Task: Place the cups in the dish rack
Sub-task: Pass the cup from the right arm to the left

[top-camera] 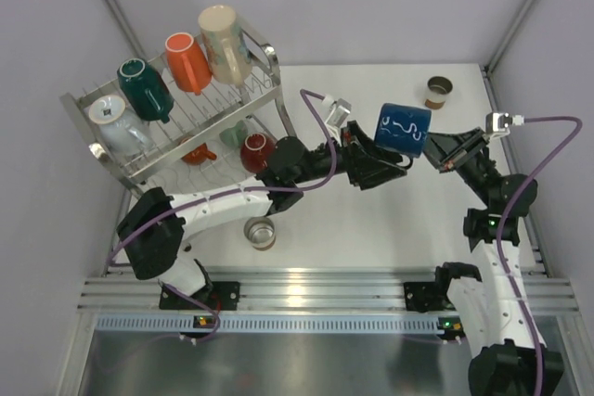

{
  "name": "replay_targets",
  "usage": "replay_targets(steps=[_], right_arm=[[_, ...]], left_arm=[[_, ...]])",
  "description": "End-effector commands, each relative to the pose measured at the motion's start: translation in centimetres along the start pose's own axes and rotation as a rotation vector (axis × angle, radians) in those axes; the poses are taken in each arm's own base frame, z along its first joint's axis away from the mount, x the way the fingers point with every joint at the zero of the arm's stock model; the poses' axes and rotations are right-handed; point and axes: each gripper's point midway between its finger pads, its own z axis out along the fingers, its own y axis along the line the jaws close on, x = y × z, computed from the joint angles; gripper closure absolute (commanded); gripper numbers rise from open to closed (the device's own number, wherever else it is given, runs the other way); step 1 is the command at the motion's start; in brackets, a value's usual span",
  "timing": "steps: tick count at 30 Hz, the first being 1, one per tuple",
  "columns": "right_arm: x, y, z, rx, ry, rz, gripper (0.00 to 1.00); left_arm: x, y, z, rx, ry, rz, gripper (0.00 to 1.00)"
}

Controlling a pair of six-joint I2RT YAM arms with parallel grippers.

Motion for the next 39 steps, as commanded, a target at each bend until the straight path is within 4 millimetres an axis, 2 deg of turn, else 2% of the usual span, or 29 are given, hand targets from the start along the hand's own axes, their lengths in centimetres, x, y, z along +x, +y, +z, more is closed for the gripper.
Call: replay_targets(steps=[1,5,6,7,8,10,11,15,16,17,18,20,21,23,24,25,26,27,29,30,31,32,33,34,35,36,39], right_arm=[[-0.1,2.5,-0.2,-0.098,-0.034,-0.042,1.0],[0.3,1.7,-0.4,-0.093,-0.036,-0.033,1.0],[0.7,0.8,-0.6,-0.079,-0.028,-0.023,1.0],[0.8,0.5,-0.7,-0.074,-0.028,-0.017,1.0],[0.9,0.3,-0.8,-0.071,-0.026,-0.015,1.0],[1.2,-0.2,-0.9,-0.062,-0.022,-0.011,1.0],[1.3,-0.7,-1.0,-0.054,-0.02,-0.009,1.0],[1.8,-1.7,-1.1,-0.022,0.004,-0.016,1.0],[1.9,-2.0,-1.2,-0.015,0.007,-0.029,0.97],[2.1,-2.3,-1.3,0.003,0.01,-0.02,0.92],[2.2,-2.8,-1.4,0.019,0.013,-0.032,0.8],[2.4,-3.4,-1.6,0.054,0.015,-0.039,0.71],[2.5,-4.2,-1.8,0.094,0.019,-0.048,0.62],[2.5,-4.6,-1.9,0.128,0.019,-0.061,0.54],[2.7,-5.3,-2.2,0.166,0.023,-0.043,0.47],[2.5,-5.3,-2.2,0.178,0.015,-0.079,0.43],[2.5,-5.5,-2.3,0.191,0.013,-0.085,0.34],[2.4,-5.7,-2.3,0.206,0.009,-0.087,0.29],[2.3,-6.1,-2.5,0.242,0.005,-0.092,0.21],[2.3,-6.1,-2.5,0.249,0.006,-0.098,0.15],[2.3,-6.0,-2.5,0.255,0.008,-0.107,0.13],[2.1,-5.9,-2.5,0.255,0.004,-0.113,0.12],[2.1,-5.9,-2.5,0.258,0.003,-0.118,0.09],[1.9,-5.8,-2.4,0.259,-0.002,-0.121,0.09],[1.8,-5.7,-2.4,0.261,-0.003,-0.123,0.08],[1.8,-5.6,-2.3,0.261,-0.003,-0.123,0.07],[1.7,-5.4,-2.3,0.264,-0.003,-0.137,0.06]], left_arm=[[-2.9,-3.7,0.7,0.158,-0.117,0.049,0.38],[-2.8,-3.3,0.9,0.16,-0.136,0.04,0.44],[-3.0,-3.0,1.1,0.159,-0.149,0.038,0.63],[-3.0,-3.1,1.1,0.16,-0.15,0.039,0.64],[-3.1,-3.0,1.1,0.155,-0.153,0.037,0.79],[-2.9,-2.6,1.1,0.135,-0.148,0.03,0.97],[-2.9,-2.4,1.1,0.122,-0.147,0.034,1.0],[-1.9,-0.9,0.3,0.054,-0.132,0.01,1.0],[-1.9,-0.7,0.1,0.045,-0.135,0.007,1.0],[-2.1,-0.9,-0.3,0.041,-0.137,0.008,1.0],[-1.6,-0.4,-0.8,0.021,-0.126,-0.002,1.0],[-1.2,0.5,-1.7,-0.025,-0.124,-0.012,1.0],[-0.9,0.9,-2.9,-0.055,-0.123,-0.014,1.0],[-0.5,2.5,-4.3,-0.15,-0.126,-0.007,1.0],[0.6,3.7,-5.3,-0.212,-0.104,-0.014,1.0],[0.0,3.5,-6.1,-0.242,-0.112,0.006,1.0],[1.0,5.6,-7.2,-0.352,-0.084,0.025,1.0],[1.9,6.7,-8.5,-0.417,-0.066,0.023,1.0],[2.3,7.6,-10.7,-0.517,-0.07,0.03,1.0],[3.2,8.9,-12.6,-0.601,-0.075,0.026,1.0],[2.2,9.0,-13.9,-0.654,-0.123,0.04,1.0],[2.2,9.3,-15.0,-0.692,-0.138,0.047,1.0],[2.9,10.7,-17.1,-0.792,-0.141,0.048,1.0],[2.8,10.8,-18.0,-0.826,-0.147,0.058,1.0],[1.9,10.1,-18.7,-0.832,-0.179,0.068,1.0],[2.9,10.9,-20.2,-0.899,-0.151,0.068,1.0],[2.2,11.2,-23.2,-1.016,-0.208,0.074,1.0]])
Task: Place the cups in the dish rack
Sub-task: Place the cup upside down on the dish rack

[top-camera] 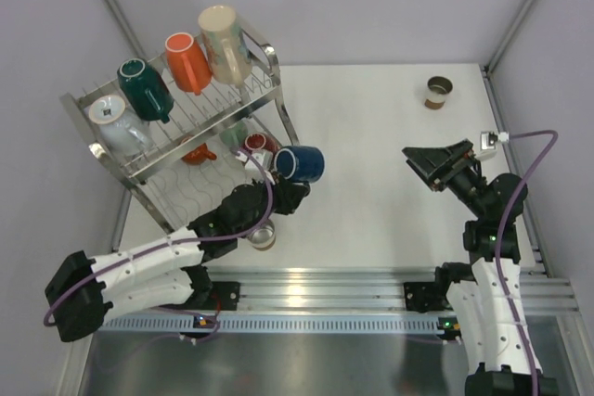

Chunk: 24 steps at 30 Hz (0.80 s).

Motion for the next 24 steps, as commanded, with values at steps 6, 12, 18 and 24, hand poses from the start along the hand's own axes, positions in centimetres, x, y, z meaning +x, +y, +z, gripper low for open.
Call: replay_targets(steps=[6,12,18,24], right_arm=[[-0.7,1.7,-0.1,-0.018,-0.022,-0.069,0.05],[-0.7,1.6,-0.2,-0.014,-0.026,-0.076,0.05],[-0.5,1.6,-0.3,-0.007,-0.014,-0.093,0.05],[-0.5,1.3,-0.4,0.002,-0.012,-0.106,0.05]], left_arm=[[-4.9,5.7,-3.4,-0.309,-0.244,-0.034,1.0],[-4.8,8.5,-4.4,-0.458,-0.245,-0.074,1.0],[-5.6,11.2,-5.7,-0.572,-0.269,-0.137,1.0],[-6.0,13.2,-6.4,-0.667,-0.286,-0.17,1.0]])
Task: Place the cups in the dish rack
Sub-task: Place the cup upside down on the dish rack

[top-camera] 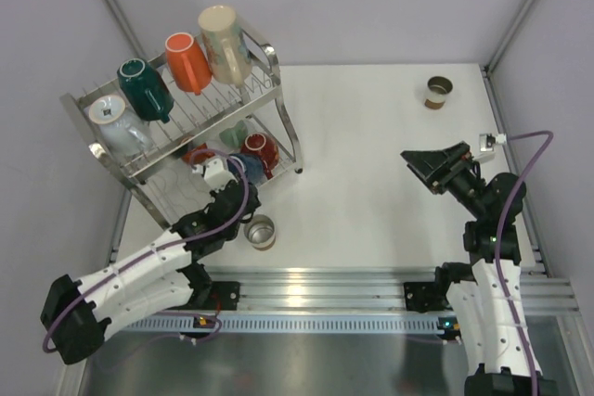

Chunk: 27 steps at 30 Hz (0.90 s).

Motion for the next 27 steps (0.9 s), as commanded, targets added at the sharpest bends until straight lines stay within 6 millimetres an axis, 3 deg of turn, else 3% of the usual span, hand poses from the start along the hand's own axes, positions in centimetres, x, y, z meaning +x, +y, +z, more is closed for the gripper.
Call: replay_targets(steps=[1,27], right_arm=[[-0.8,2.4,-0.3,-0.051,-0.022,-0.078,0.05],[-1.0,1.5,-0.3,0.002,-0.027,-0.124,0.05]], left_arm=[[-3.7,-0.9,-0.2,-0.03,-0.098,-0.123,1.0],[-6.9,5.6,1.1,-0.366,-0.181,-0.184,1.0]])
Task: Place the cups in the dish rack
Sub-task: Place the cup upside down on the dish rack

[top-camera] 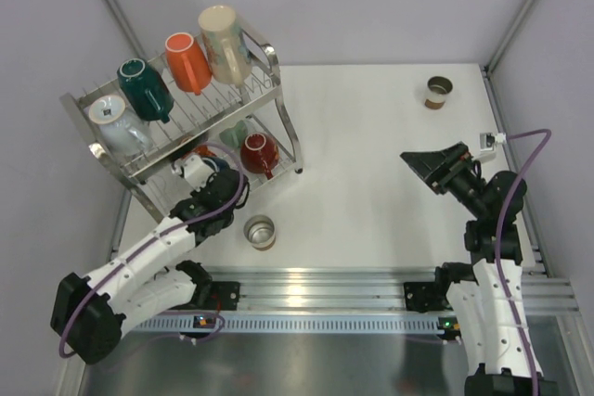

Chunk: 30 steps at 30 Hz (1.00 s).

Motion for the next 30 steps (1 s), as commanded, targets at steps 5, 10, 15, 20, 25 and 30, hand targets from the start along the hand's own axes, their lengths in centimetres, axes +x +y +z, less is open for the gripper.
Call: replay_targets(steps=[5,10,15,20,25,30], right_arm=[[-1.4,2.2,-0.5,-0.015,-0.042,-0.091,0.05],[-1.5,2.2,-0.6,-0.008,-0.048,-0.105,0.05],[-1.6,2.2,-0.6,-0.004,-0.048,-0.113,0.05],[-1.7,2.3,-0.6,0.004,-0.046,-0.128,0.05],[-1.9,2.3,-0.6,0.008,-0.049,-0.14,0.05],[-1.9,3.0,-0.8,-0.008,-0.043,-0.149,0.05]], left_arm=[[-4.3,-0.6,0.9,-0.046,-0.096,-0.112,1.0],[-5.1,0.2,1.7,-0.093,-0.108,-0.12,1.0],[-5.4,1.7,2.8,-0.153,-0.103,-0.137,1.0],[-6.6,3.1,3.5,-0.21,-0.122,-0.149,1.0],[-7.2,3.3,4.6,-0.22,-0.127,-0.158,1.0],[-7.8,3.9,5.4,-0.259,-0.15,-0.137,1.0]])
